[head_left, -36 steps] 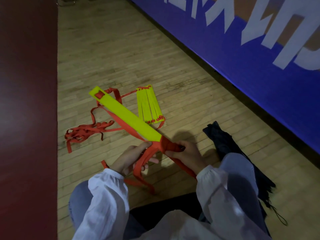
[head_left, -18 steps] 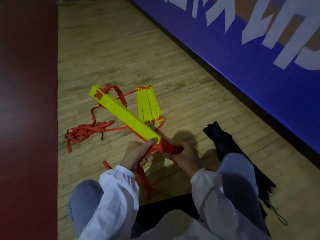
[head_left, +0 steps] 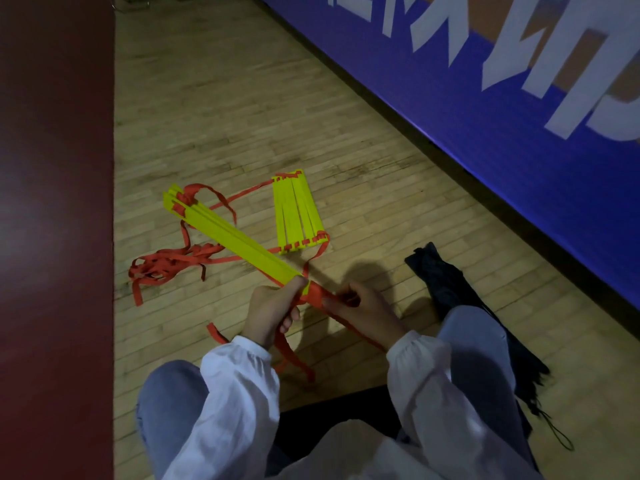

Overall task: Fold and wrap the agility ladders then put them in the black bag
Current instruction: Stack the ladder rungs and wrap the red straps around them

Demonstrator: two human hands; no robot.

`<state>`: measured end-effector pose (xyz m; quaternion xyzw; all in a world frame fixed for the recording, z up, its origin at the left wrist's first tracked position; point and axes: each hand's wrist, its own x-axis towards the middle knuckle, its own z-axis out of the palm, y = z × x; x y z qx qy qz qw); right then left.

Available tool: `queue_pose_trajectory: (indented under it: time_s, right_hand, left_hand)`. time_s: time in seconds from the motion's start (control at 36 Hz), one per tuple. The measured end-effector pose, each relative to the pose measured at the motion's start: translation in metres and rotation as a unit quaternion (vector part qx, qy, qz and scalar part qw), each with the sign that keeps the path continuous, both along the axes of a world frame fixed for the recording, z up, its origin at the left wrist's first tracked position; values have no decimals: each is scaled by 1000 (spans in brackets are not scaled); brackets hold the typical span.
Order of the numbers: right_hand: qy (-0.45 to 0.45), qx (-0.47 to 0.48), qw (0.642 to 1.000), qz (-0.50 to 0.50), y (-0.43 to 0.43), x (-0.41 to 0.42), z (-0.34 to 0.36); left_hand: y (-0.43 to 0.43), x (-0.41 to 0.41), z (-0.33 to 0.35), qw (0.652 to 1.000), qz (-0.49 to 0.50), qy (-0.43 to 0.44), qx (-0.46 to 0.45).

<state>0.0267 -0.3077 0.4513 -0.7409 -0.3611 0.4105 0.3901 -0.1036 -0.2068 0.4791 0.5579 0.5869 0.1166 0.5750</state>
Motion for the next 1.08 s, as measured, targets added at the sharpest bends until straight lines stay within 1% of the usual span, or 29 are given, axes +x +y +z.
queue_pose_trajectory:
  time_s: [0.08,0.14,0.17,0.28,0.33,0.42,0.47,0.5,0.58,0.67,0.78,0.86,1.0,1.08]
  right_hand:
    - [55,-30,998,6,0,2,5]
    - [108,-36,993,14,0,0,4]
    - [121,-39,992,20,0,-1,2]
    - [135,-43,990,8,-3,-2,-3]
    - [139,-33,990,-8,-4,0,-6]
    - [157,-20,987,-31,-4,2,-8]
    - [146,-10,988,-43,-3,4,-8]
    - [133,-7,990,-47,-3,5,-8]
    - [122,0,991,-58,-5,9,-10]
    - [115,-1,992,-59,-6,10,-13]
    - [94,-9,993,-77,-5,8,-16]
    - [72,-18,995,-72,-3,6,-18]
    - [29,-17,996,-82,-3,0,-15]
    - [23,-13,996,-89,-3,-3,-13]
  left_hand:
    - [0,-1,0,1000,-7,-10,0]
    - [-1,-1,1,1000,-17,-13,2]
    - [-1,-1,1,1000,-23,-14,3]
    - [2,-4,4,998,-48,-25,-21]
    - [5,-6,6,996,-63,-38,-54]
    - [9,-8,10,986,-84,-65,-129]
    - [13,-11,12,979,-103,-60,-164]
    - [14,-12,13,978,-113,-52,-166]
    - [19,-16,14,981,-134,-43,-132]
    - [20,-16,12,984,-132,-51,-110]
    - [16,-13,13,987,-111,-61,-97]
    - [15,-10,13,989,-99,-64,-88]
    - [11,-2,10,995,-70,-44,-53]
    - [9,1,6,997,-55,-40,-37]
